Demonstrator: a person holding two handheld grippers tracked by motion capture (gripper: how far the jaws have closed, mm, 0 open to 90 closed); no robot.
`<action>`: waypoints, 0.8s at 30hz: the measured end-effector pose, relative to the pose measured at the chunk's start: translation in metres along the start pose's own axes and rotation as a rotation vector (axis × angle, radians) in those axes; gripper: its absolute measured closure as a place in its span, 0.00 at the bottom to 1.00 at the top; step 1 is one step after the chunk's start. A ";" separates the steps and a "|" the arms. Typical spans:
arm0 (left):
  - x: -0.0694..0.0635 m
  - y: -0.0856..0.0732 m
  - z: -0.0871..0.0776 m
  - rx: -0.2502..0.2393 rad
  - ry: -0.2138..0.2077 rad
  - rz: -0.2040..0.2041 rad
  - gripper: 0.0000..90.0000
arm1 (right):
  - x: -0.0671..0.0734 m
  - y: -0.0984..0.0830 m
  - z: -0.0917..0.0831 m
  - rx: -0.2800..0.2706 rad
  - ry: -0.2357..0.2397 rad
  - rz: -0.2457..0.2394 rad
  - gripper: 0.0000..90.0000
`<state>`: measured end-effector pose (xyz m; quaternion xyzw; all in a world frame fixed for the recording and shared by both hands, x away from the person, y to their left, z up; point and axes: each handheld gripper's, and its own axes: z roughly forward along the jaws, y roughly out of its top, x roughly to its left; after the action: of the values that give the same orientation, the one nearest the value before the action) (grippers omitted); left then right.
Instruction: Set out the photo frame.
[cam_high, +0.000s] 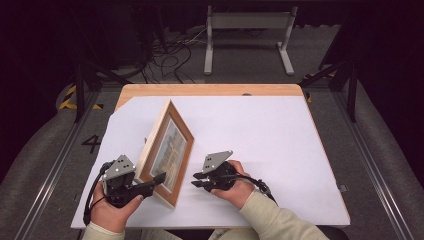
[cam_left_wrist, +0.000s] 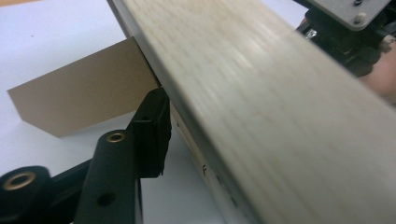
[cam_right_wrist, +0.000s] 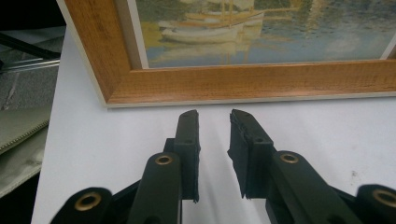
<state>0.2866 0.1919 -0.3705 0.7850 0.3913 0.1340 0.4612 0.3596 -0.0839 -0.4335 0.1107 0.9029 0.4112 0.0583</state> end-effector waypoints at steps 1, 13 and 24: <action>0.000 0.000 0.000 -0.002 0.001 -0.004 0.60 | 0.000 0.000 0.000 0.000 0.000 0.001 0.81; 0.011 -0.003 -0.006 -0.050 0.013 -0.041 0.83 | -0.005 0.007 -0.019 -0.061 -0.035 0.003 0.81; 0.027 -0.007 -0.009 -0.127 0.019 -0.076 0.87 | -0.020 0.009 -0.042 -0.122 -0.090 0.048 0.81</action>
<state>0.2959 0.2195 -0.3750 0.7374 0.4160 0.1484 0.5111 0.3725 -0.1141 -0.3992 0.1468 0.8697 0.4614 0.0958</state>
